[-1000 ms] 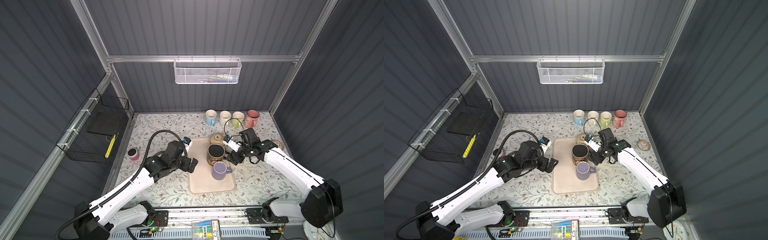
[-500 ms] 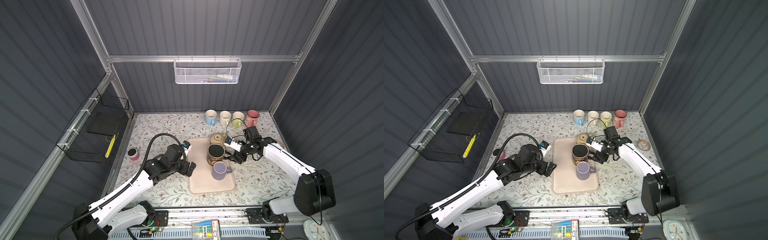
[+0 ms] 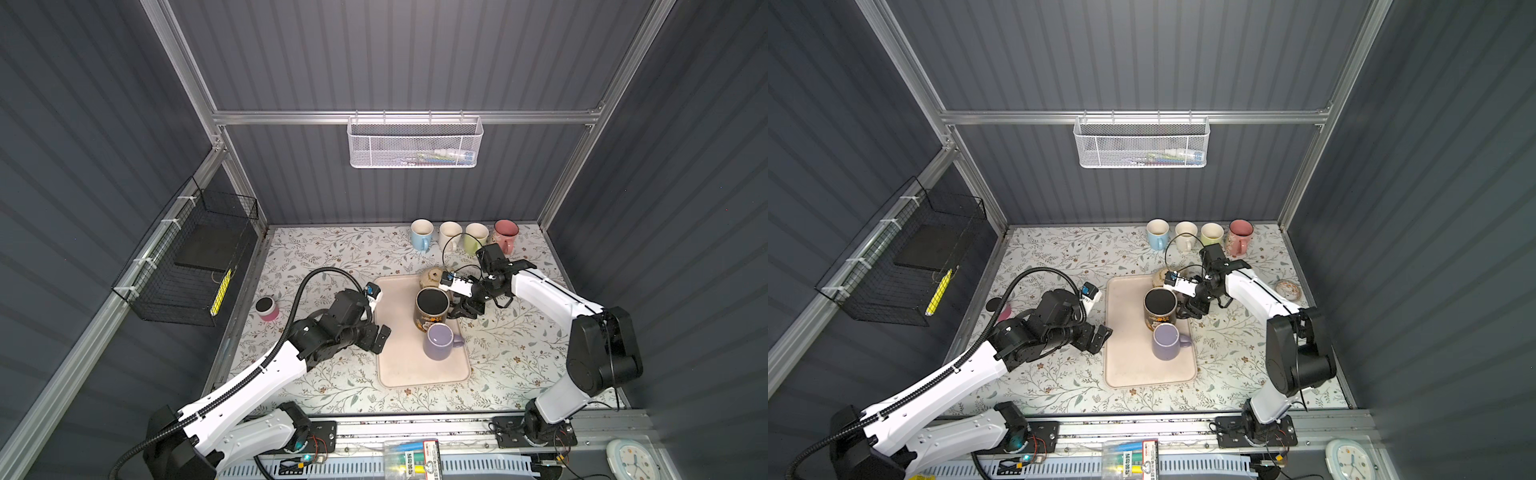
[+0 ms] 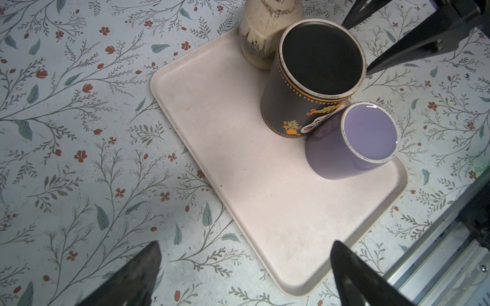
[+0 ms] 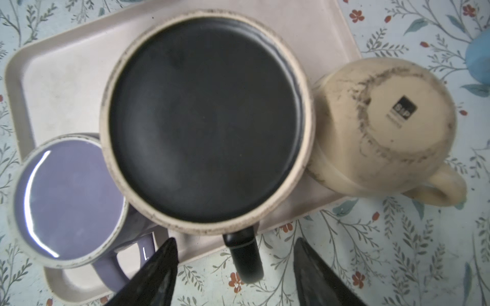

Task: Turn the mug right side up
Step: Pick up the mug from the tray.

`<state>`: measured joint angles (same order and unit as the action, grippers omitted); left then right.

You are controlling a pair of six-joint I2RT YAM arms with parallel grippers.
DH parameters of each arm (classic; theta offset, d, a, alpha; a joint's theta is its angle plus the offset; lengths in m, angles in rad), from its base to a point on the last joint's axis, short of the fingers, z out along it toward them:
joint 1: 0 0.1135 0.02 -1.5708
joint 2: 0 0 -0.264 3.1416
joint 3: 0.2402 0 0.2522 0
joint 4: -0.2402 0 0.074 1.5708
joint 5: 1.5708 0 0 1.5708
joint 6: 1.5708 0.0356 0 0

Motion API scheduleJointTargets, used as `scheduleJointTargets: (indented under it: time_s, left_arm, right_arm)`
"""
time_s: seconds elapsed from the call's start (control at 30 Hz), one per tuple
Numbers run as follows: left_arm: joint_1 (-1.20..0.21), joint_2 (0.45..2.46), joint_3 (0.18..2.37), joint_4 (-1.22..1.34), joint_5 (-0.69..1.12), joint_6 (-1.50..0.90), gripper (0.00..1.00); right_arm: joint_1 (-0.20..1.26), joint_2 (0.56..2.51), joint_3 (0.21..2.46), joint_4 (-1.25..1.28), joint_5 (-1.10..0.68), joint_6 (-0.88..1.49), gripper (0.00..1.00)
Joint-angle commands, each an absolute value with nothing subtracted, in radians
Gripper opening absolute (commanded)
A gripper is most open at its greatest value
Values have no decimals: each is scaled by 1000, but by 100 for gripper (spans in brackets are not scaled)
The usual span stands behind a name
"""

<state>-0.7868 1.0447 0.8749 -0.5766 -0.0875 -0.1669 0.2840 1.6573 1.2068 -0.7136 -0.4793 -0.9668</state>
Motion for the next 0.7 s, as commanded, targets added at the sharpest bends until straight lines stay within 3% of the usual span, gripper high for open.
scheduleJointTargets:
  time_s: [0.0,0.47,0.67]
  left_arm:
    - [-792,1033,861,-594,-103,-150,100]
    - [-792,1029,859,-601,-102,-139,100]
    - [-792,1030,857,-601,-101,-140,100]
  right_arm:
    - [285,1709,1262,-831,-521,-1037,68]
    - [329,1773,1251,-819,-470,-1132,57]
    - [355,1785,1238,-789,-435,-1134,43]
